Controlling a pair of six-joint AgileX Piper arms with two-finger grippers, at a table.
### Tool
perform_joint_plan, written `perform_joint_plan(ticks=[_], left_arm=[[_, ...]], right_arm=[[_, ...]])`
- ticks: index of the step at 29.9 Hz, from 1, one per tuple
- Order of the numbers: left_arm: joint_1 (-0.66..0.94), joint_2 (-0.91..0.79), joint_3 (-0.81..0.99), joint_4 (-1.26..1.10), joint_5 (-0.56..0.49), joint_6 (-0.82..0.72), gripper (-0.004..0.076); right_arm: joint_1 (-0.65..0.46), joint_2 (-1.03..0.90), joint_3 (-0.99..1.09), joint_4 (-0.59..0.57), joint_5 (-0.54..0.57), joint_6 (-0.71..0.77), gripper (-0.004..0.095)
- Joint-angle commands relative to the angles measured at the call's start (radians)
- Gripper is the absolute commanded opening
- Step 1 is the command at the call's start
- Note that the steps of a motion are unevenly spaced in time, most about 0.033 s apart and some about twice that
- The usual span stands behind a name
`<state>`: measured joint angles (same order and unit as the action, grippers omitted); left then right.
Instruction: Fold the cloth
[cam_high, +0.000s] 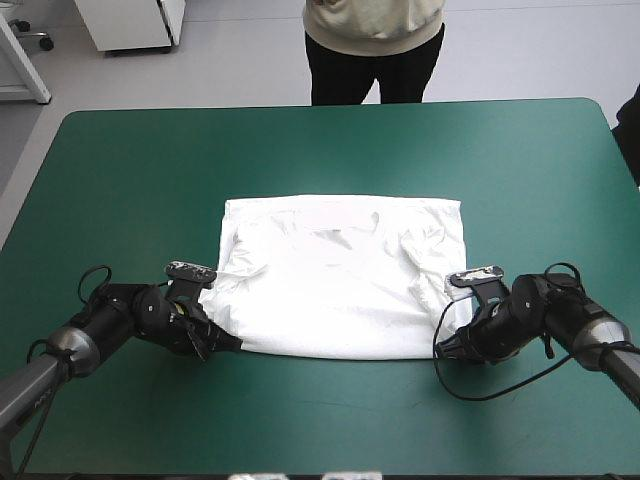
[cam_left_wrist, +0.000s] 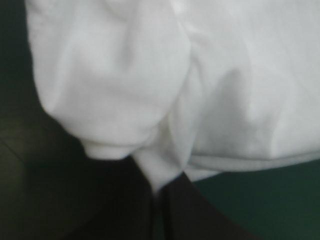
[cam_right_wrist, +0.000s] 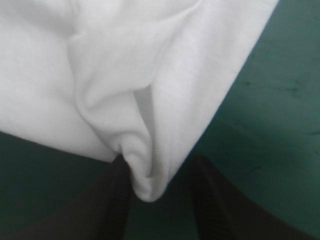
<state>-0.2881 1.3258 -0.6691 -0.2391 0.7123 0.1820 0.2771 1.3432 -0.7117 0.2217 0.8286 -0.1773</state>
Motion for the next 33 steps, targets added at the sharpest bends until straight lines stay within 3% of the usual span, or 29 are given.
perform_joint_plan(ticks=[1, 3, 4, 12, 17, 28, 33], left_arm=[[-0.01, -0.004, -0.006, -0.027, 0.028, -0.002, -0.0009], [-0.01, -0.004, -0.006, -0.025, 0.024, -0.002, -0.0009], [-0.01, -0.004, -0.006, -0.022, 0.023, -0.002, -0.0009], [-0.01, -0.004, -0.006, 0.022, 0.02, -0.009, -0.0009], [-0.01, -0.019, -0.006, 0.047, 0.085, -0.009, -0.0009], [-0.01, -0.301, -0.053, 0.11, 0.258, -0.055, -0.0009], [-0.01, -0.342, -0.152, 0.138, 0.268, -0.064, -0.0009]], right_arm=[[-0.002, -0.004, 0.009, 0.053, -0.02, -0.038, 0.0142], [-0.002, -0.015, 0.009, 0.085, -0.022, -0.067, 0.0003], [-0.002, -0.02, 0.009, 0.101, -0.029, -0.075, -0.0012], [-0.002, -0.092, 0.009, 0.093, -0.002, -0.08, -0.0013], [-0.002, -0.177, 0.009, 0.047, 0.064, -0.04, -0.0013], [-0.002, -0.371, 0.009, 0.032, 0.21, 0.027, -0.0013], [-0.002, -0.421, -0.008, 0.06, 0.213, 0.043, -0.0013]])
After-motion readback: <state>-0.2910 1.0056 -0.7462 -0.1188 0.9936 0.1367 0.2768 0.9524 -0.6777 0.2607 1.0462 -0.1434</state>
